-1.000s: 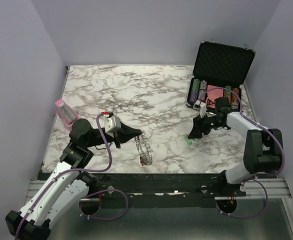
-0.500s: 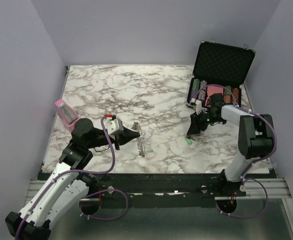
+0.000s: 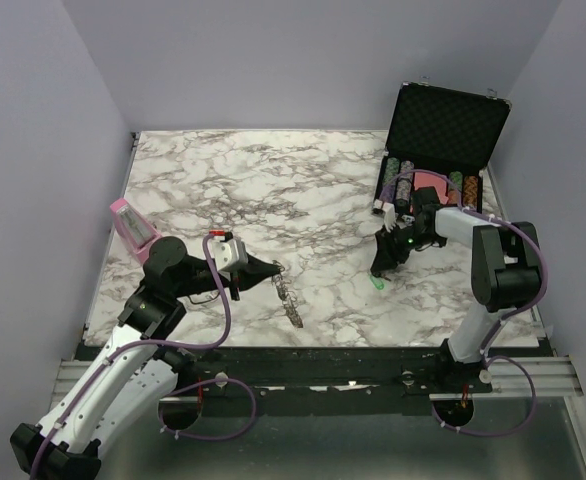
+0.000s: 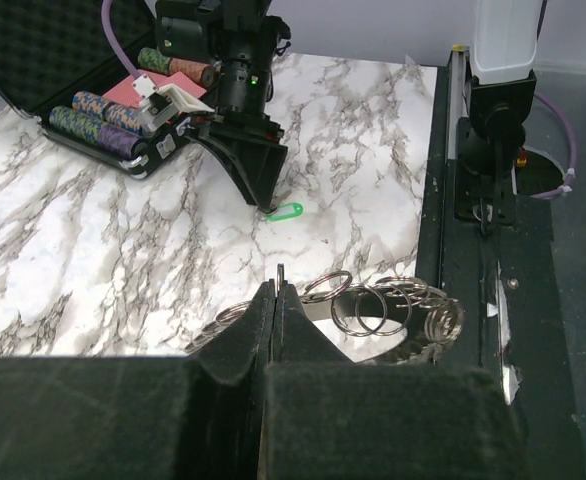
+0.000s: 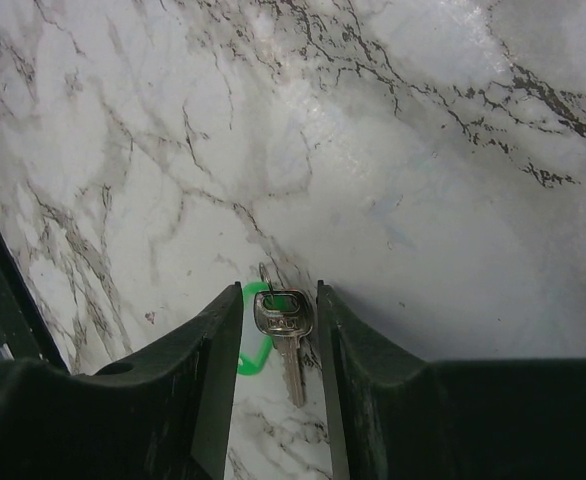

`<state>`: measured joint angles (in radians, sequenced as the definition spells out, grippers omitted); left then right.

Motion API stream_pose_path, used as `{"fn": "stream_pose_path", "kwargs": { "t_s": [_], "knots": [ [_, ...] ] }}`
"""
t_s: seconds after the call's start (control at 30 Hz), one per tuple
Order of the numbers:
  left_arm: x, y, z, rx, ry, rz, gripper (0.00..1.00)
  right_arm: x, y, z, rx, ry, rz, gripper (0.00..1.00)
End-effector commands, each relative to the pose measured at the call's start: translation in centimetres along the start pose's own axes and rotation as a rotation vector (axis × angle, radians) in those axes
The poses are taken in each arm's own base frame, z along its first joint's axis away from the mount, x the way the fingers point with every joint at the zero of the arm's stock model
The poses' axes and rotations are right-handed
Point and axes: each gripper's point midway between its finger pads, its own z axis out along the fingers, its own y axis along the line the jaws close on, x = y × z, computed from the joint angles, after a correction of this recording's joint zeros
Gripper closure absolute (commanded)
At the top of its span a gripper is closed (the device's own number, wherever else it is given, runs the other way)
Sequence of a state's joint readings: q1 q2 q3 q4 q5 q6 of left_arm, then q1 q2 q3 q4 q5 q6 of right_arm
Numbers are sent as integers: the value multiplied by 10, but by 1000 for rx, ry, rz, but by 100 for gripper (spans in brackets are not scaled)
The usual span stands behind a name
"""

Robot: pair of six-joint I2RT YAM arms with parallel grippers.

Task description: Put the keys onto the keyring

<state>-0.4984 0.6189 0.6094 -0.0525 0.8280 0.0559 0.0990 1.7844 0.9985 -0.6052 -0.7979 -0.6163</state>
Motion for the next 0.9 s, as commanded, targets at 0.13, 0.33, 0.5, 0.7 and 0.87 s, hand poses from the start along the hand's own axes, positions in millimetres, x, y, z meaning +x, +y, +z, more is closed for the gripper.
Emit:
{"fn": "stream_pose_path", "kwargs": {
  "t_s": [0.13,0.33,0.5,0.7,0.87],
  "knots": [
    [-13,1,-2,-2,-24,46,100,5,6,4,-43,42,-10,59],
    [-13,0,-2,1,-26,47,100,5,7,7,-50,48,-16,61],
    [-13,0,-2,-1,-23,45,100,3,6,8,-47,48,-21,63],
    [-14,0,-2,2,-26,48,100,0,9,6,-58,38,-25,64],
    [-14,0,-2,-1,-24,49,100,-2,14,5,-76,30,-32,64]
  ]
}}
